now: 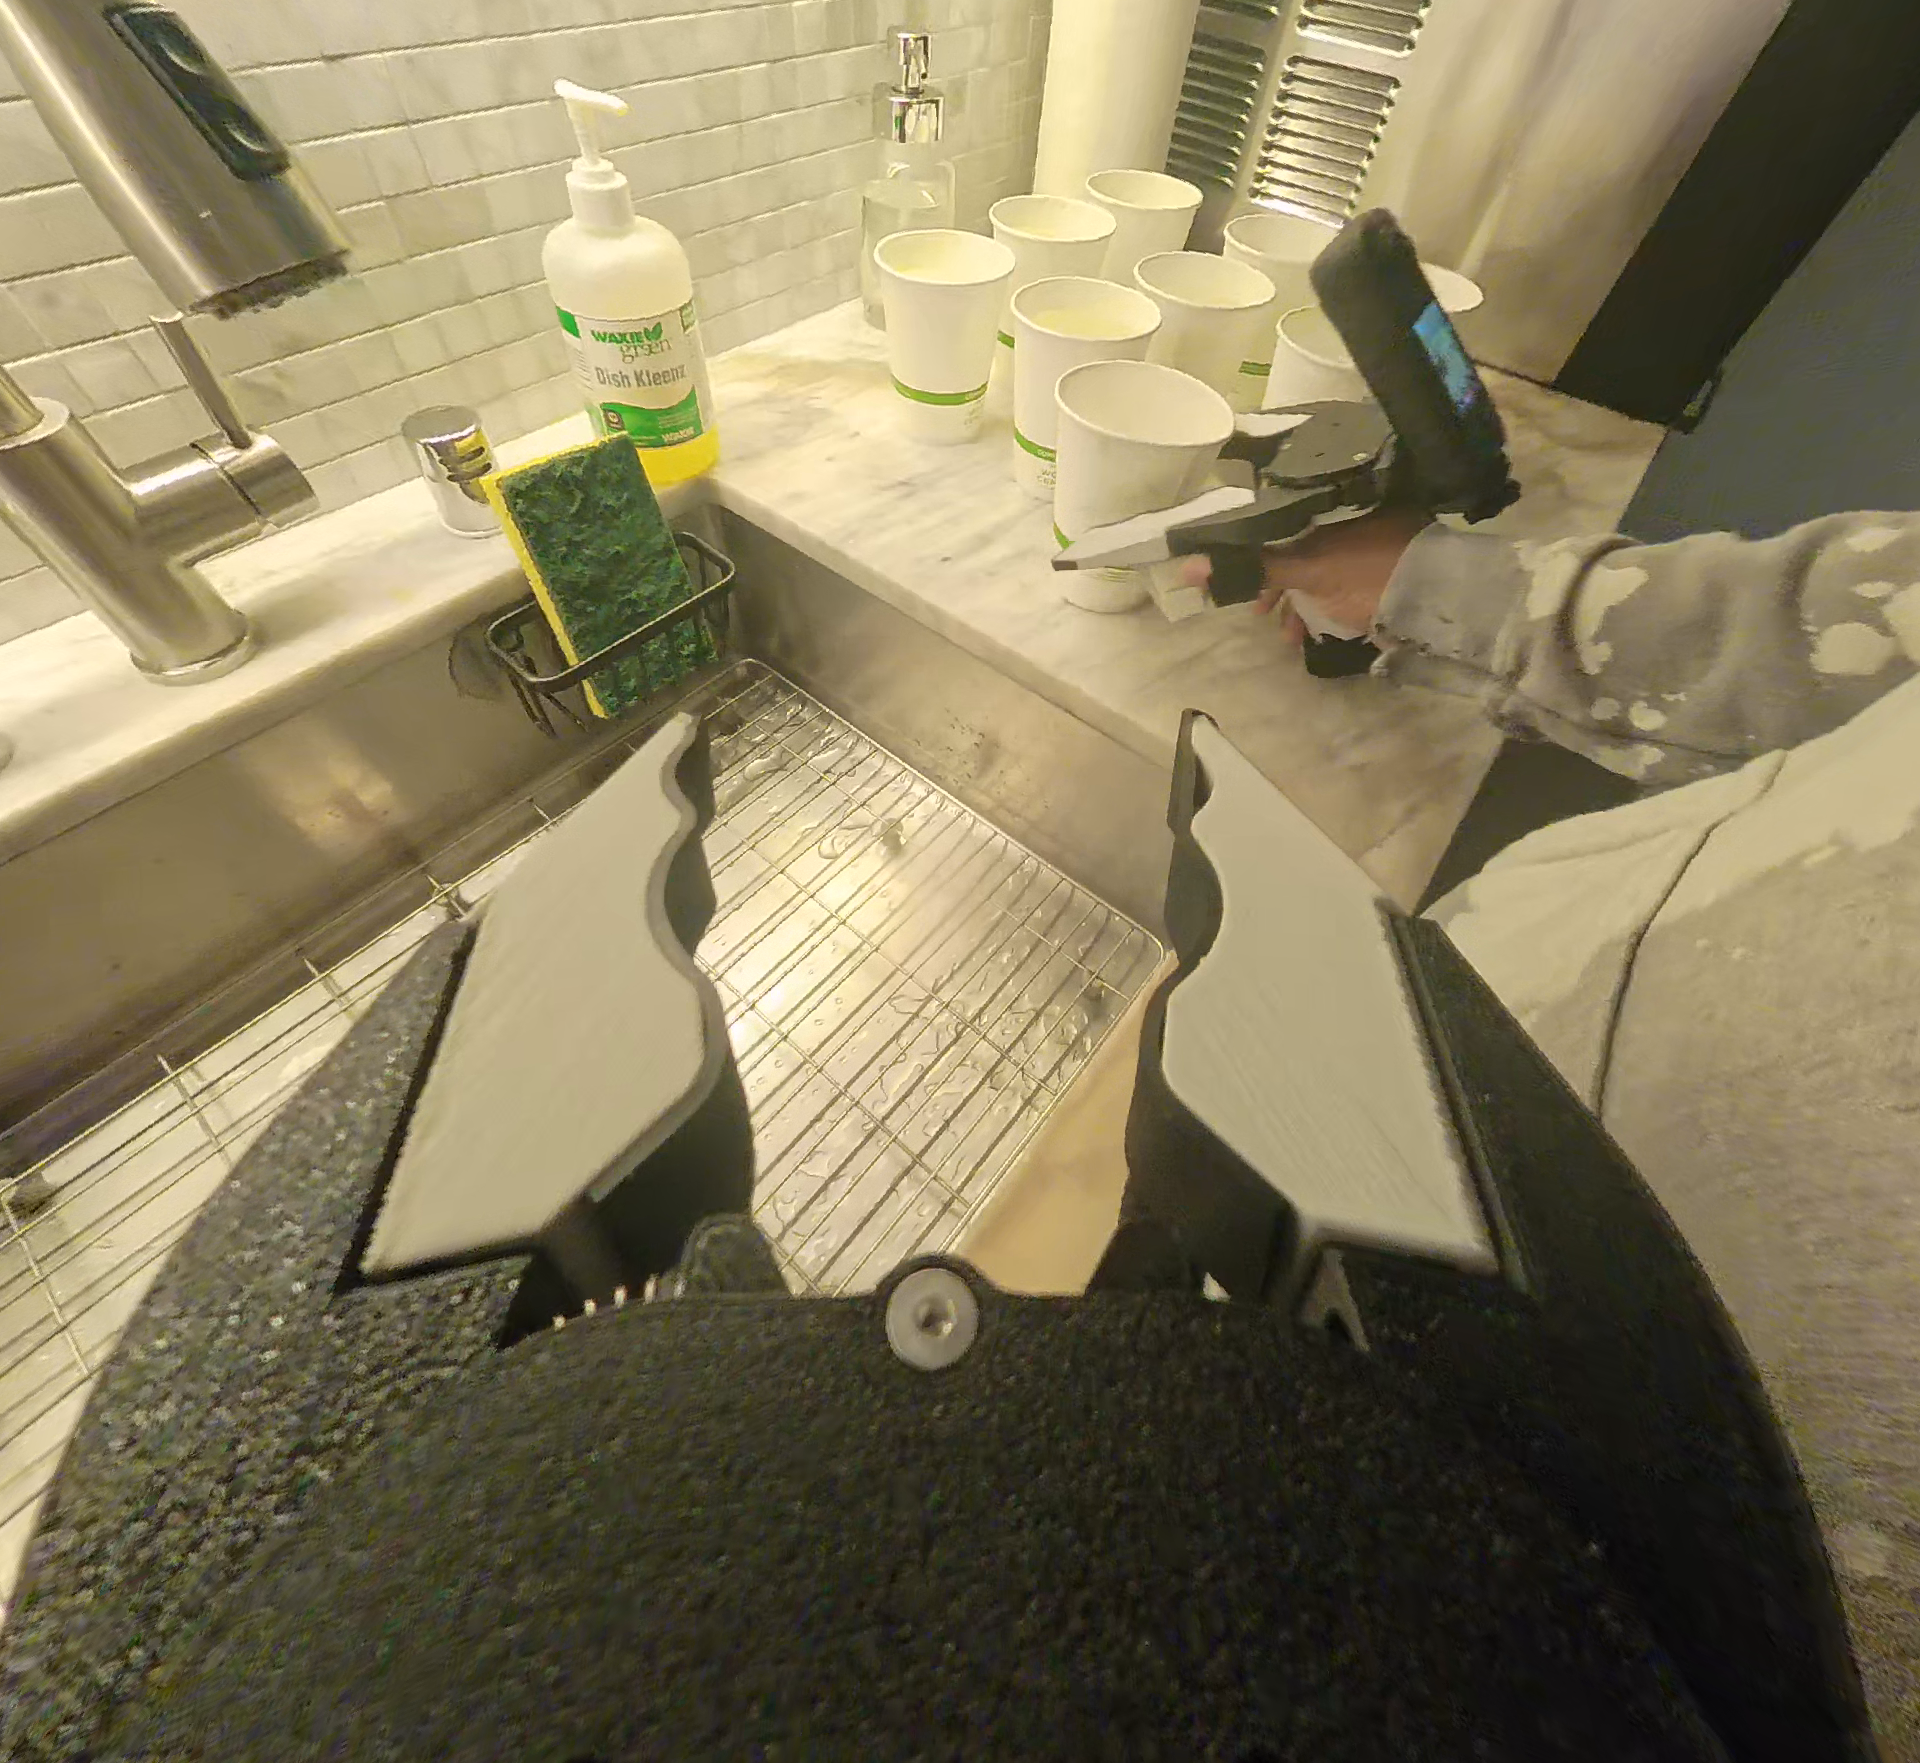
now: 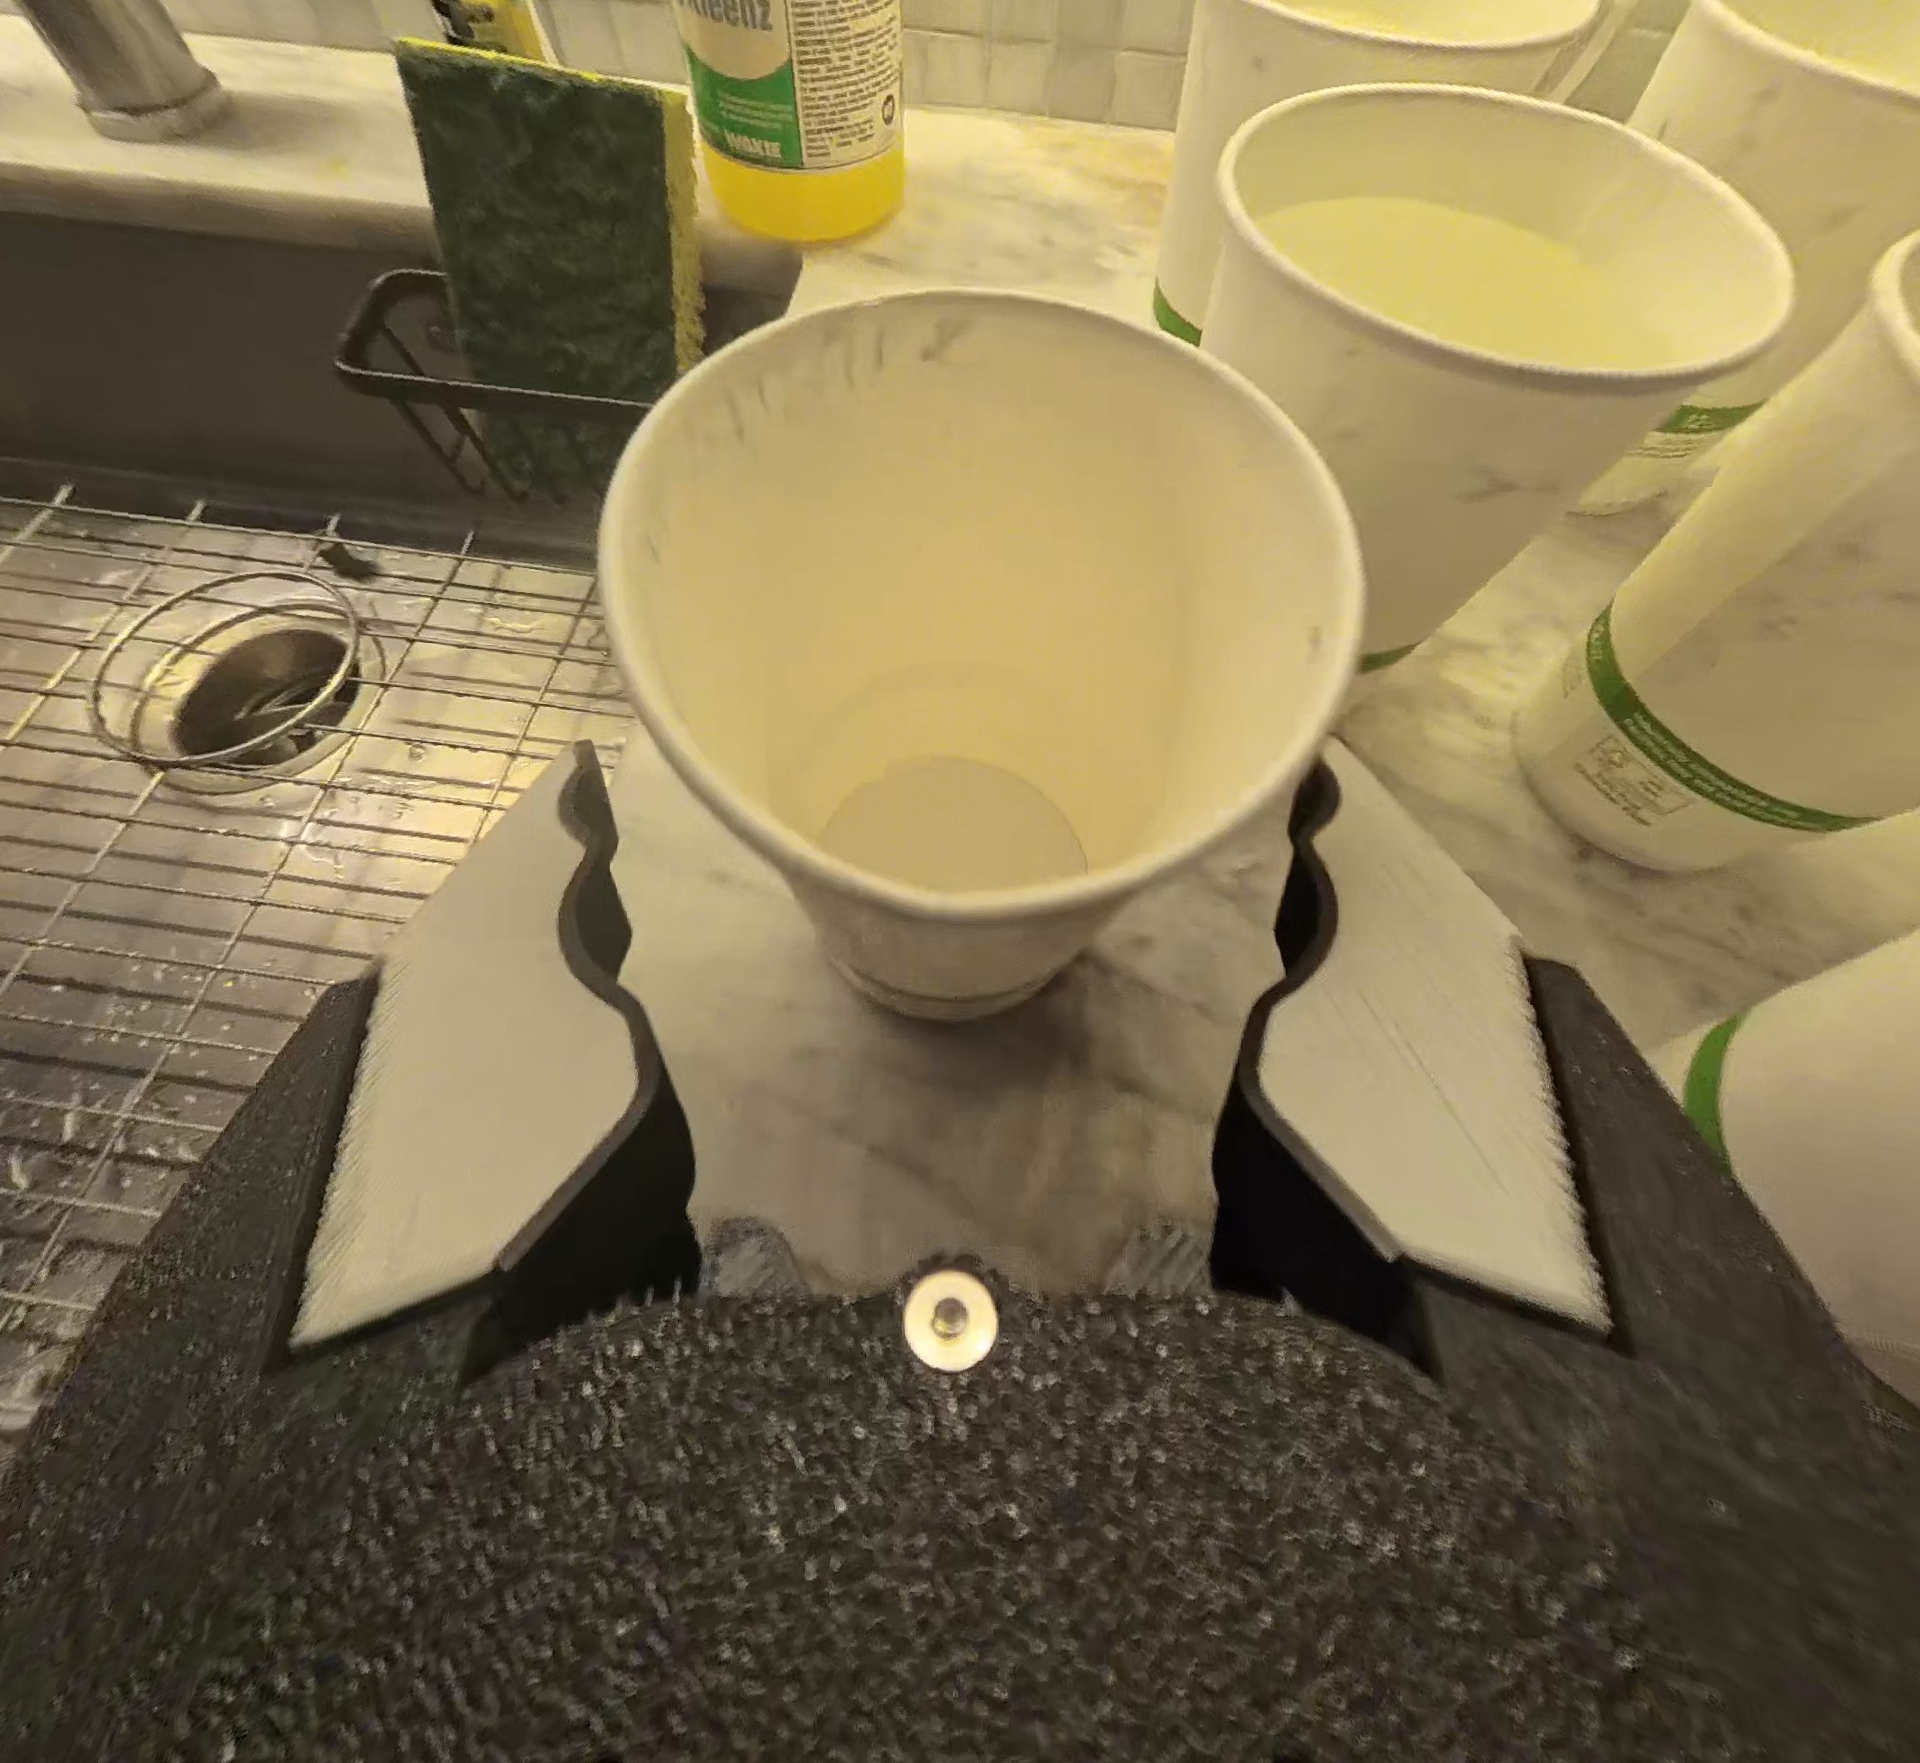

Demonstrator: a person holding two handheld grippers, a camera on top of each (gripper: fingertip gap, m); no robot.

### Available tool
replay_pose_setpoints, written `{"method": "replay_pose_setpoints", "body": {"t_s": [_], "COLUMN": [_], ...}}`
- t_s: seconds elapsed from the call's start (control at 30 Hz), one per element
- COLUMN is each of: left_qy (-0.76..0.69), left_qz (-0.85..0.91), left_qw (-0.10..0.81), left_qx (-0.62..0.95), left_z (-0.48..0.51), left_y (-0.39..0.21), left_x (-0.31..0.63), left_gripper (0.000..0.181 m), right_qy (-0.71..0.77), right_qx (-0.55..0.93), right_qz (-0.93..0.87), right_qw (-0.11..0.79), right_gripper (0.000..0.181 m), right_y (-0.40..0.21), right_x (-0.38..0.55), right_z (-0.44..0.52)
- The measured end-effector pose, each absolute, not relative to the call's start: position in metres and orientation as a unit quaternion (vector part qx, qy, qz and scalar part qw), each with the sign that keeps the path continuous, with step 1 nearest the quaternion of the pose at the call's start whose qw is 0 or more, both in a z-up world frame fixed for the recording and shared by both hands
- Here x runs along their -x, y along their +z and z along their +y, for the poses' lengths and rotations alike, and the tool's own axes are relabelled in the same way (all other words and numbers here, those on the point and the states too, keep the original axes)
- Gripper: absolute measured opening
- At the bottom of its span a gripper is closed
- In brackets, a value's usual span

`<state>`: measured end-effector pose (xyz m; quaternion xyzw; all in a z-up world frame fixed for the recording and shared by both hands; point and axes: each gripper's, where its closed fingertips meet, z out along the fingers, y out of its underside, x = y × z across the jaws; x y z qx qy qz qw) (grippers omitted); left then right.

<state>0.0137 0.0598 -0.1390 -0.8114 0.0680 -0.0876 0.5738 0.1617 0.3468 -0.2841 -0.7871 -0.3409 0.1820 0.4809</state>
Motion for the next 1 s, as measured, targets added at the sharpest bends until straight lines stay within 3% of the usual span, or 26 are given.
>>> {"method": "replay_pose_setpoints", "body": {"t_s": [0.37,0.53,0.87,1.0], "left_qy": [-0.111,-0.125,-0.049,-0.027], "left_qz": [0.049,0.029,-0.03,-0.062], "left_qw": [0.588,0.603,0.594,0.588], "left_qx": [0.8,0.787,0.802,0.806], "left_z": [0.091,0.1,0.082,0.064], "left_y": [-0.137,-0.13,-0.142,-0.147], "left_x": [-0.031,-0.032,-0.001,0.01], "left_gripper": [0.088,0.088,0.089,0.088], "right_qy": [0.154,0.129,0.148,0.145], "right_qx": [0.798,0.819,0.815,0.815], "right_qz": [-0.257,-0.213,-0.25,-0.264], "right_qw": [0.523,0.517,0.502,0.496], "right_gripper": [0.114,0.118,0.123,0.111], "right_y": [-0.259,-0.273,-0.284,-0.287], "right_x": [-0.28,-0.33,-0.317,-0.309], "right_z": [0.333,0.361,0.424,0.435]}}
